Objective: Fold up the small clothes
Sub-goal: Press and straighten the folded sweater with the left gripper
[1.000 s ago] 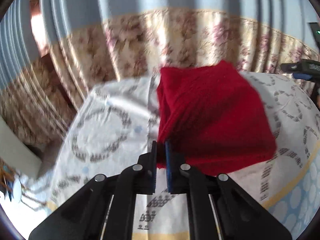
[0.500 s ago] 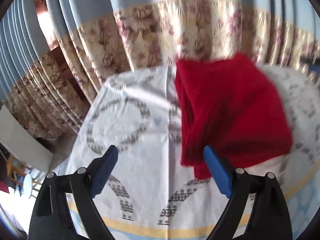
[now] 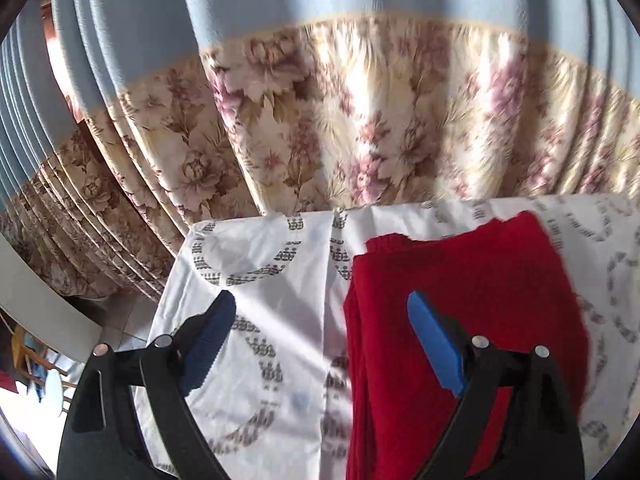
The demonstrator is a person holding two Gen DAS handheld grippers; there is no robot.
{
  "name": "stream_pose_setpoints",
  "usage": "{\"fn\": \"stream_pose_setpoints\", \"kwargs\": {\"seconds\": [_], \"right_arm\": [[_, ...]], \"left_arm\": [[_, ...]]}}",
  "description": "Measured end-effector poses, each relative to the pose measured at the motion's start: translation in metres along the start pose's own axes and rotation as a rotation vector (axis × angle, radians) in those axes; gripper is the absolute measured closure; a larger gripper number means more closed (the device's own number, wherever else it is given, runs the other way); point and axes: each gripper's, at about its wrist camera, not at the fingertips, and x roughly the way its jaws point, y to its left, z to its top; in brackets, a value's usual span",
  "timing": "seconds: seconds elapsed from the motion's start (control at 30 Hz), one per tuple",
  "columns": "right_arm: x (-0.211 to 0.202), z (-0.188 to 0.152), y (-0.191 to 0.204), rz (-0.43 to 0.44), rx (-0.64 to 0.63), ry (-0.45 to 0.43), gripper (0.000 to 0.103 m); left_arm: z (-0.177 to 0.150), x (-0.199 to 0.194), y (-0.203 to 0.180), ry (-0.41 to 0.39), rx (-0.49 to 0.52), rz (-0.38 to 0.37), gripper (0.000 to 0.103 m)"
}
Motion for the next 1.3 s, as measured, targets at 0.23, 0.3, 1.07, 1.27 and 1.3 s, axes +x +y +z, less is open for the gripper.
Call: {"fn": "stream_pose_setpoints", "kwargs": {"seconds": [0.23,0.3,1.07,1.27,1.3], "right_arm": [[0.000,0.004,0.000,-0.061,-0.006,-0.064,0.004],[-0.002,0.009,0.007,-0.105,-0.062,-0.129,0.003],[0.075,0.043,0.002,-0.227,-0.123,-0.091,0.003],[0.074,0.037,0.009,-0.196,-0.134,-0.068,0.003],[0.072,0.038,0.010,-0.194,-0.135,-0.071,0.003]], "left_arm": [[-0.009,0.036,-0.007,0.050,0.013,-0.014,0.021],[-0.011,0.038,-0.004,0.049,-0.005,-0.018,0.023],[-0.027,0.077,-0.016,0.029,0.053,0.084,0.090],[-0.029,0.058,0.007,0.024,-0.032,0.118,0.020],[-0.030,0.052,0.013,0.025,-0.059,0.078,0.020]]}}
